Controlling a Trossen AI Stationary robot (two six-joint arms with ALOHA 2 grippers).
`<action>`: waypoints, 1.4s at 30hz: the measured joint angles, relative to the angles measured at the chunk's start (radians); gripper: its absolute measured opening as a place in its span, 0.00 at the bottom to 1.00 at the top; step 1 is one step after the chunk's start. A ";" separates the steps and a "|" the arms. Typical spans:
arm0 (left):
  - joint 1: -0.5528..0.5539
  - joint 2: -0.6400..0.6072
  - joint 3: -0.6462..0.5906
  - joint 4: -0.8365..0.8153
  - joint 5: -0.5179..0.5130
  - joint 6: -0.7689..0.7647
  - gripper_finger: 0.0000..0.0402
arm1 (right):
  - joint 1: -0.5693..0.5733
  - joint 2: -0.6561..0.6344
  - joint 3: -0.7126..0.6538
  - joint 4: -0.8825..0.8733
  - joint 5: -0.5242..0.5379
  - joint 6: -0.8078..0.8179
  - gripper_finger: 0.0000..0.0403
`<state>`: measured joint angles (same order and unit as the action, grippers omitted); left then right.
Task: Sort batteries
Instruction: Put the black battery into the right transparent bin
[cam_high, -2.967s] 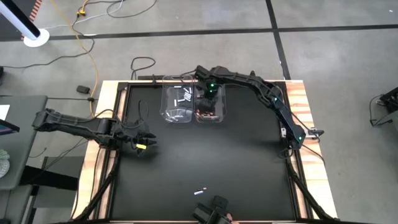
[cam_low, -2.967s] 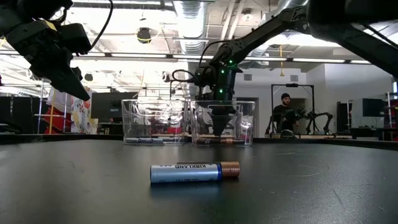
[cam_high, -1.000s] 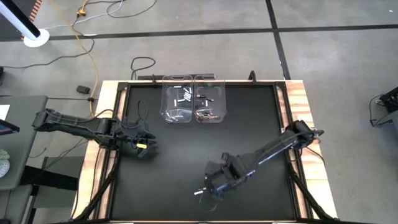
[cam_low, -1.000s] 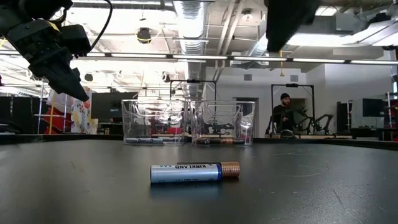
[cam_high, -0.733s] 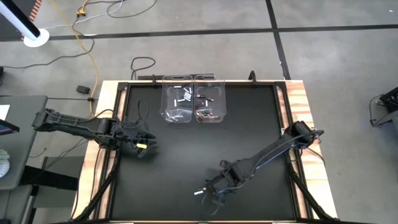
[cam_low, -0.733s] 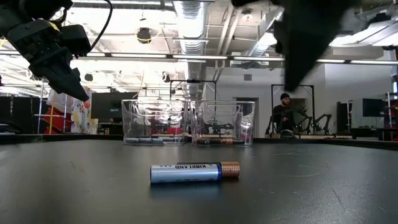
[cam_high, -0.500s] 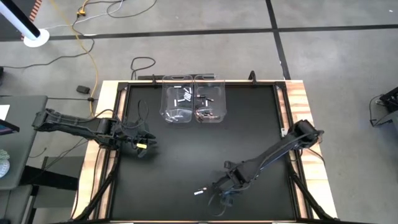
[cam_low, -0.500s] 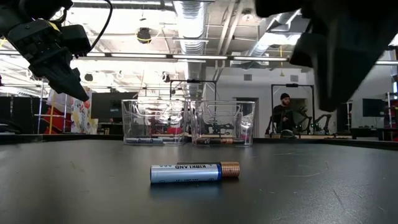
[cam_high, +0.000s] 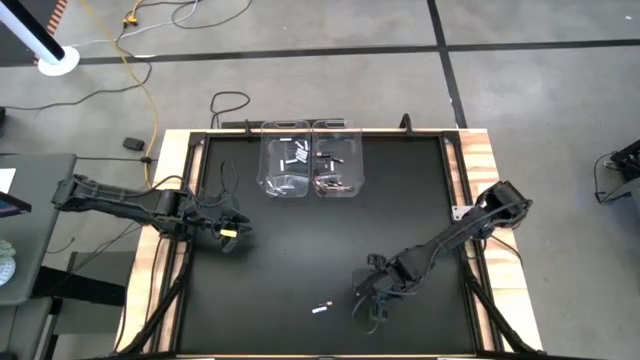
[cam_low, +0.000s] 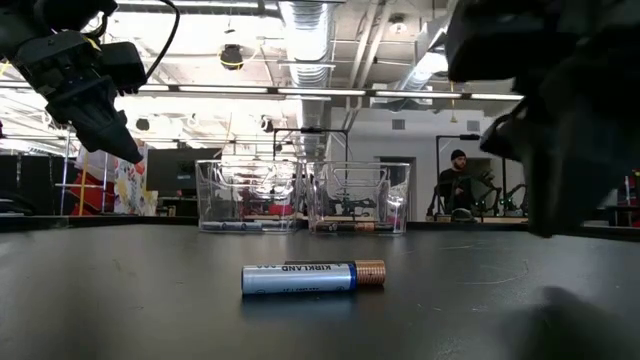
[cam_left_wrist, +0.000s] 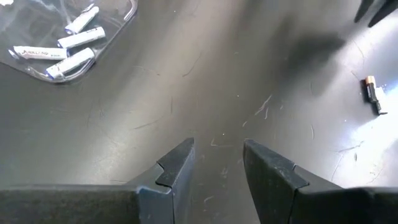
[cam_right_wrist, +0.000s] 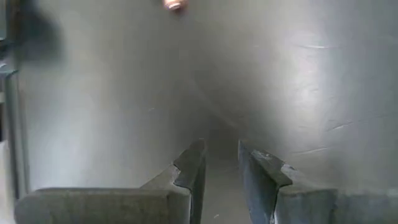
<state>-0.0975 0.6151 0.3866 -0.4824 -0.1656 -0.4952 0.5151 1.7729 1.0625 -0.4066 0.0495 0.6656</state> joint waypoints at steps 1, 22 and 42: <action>0.000 0.000 0.000 0.000 0.000 -0.005 0.33 | -0.010 0.000 -0.001 0.000 0.001 0.019 0.28; 0.000 0.006 0.000 -0.010 0.000 -0.003 0.33 | -0.045 0.102 -0.001 0.355 0.005 -0.523 0.60; 0.000 0.046 -0.001 -0.085 0.001 -0.003 0.33 | -0.076 0.272 0.004 0.652 0.003 -0.498 0.43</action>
<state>-0.0978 0.6609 0.3859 -0.5674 -0.1648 -0.4980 0.4394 2.0453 1.0660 0.2457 0.0525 0.1681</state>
